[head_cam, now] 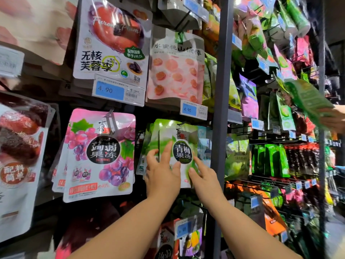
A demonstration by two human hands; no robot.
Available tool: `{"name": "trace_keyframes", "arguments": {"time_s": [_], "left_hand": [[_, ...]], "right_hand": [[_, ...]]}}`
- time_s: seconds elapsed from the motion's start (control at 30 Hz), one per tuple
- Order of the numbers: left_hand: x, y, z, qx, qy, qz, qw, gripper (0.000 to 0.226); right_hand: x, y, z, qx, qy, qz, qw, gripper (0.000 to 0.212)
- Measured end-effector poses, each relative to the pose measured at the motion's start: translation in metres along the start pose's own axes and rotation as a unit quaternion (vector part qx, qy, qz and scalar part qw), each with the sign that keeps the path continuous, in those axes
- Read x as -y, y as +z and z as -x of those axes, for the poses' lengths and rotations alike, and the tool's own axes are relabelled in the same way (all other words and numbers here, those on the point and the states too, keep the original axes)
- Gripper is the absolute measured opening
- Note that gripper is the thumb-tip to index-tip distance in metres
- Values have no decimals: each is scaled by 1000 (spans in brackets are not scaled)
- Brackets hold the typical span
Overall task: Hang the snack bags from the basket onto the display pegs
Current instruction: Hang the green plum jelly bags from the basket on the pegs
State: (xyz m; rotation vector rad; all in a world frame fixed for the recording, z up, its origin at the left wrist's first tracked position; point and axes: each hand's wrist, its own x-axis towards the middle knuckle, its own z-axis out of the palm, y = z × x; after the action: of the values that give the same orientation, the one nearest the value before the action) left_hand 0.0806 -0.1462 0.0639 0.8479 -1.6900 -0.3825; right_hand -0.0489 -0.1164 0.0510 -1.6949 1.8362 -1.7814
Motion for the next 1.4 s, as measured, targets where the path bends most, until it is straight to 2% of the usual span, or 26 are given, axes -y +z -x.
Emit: {"name": "trace_keyframes", "arguments": {"time_s": [0.1, 0.2, 0.37, 0.6, 0.73, 0.93, 1.2, 1.4], "left_hand": [[12, 7, 4, 25, 6, 5, 1000, 74], [18, 13, 4, 33, 9, 6, 999, 82], [26, 19, -7, 51, -31, -4, 998, 82], [43, 23, -30, 44, -83, -24, 995, 80], [52, 25, -39, 38, -106, -36, 993, 79], [59, 26, -43, 31, -128, -20, 991, 77], [46, 25, -21, -6, -124, -56, 991, 70], [24, 20, 11, -52, -35, -69, 996, 53]], "right_hand": [[-6, 2, 4, 36, 2, 4, 999, 54], [-9, 3, 3, 62, 8, -43, 997, 56], [-17, 14, -11, 78, 18, -81, 994, 63], [-19, 32, -33, 122, 37, -34, 991, 67], [-19, 42, -43, 124, 46, 15, 991, 68], [-24, 47, -46, 126, 36, 25, 991, 72], [-17, 32, -29, 126, -1, 28, 992, 65], [-12, 3, 15, 82, -66, 72, 992, 61]]}}
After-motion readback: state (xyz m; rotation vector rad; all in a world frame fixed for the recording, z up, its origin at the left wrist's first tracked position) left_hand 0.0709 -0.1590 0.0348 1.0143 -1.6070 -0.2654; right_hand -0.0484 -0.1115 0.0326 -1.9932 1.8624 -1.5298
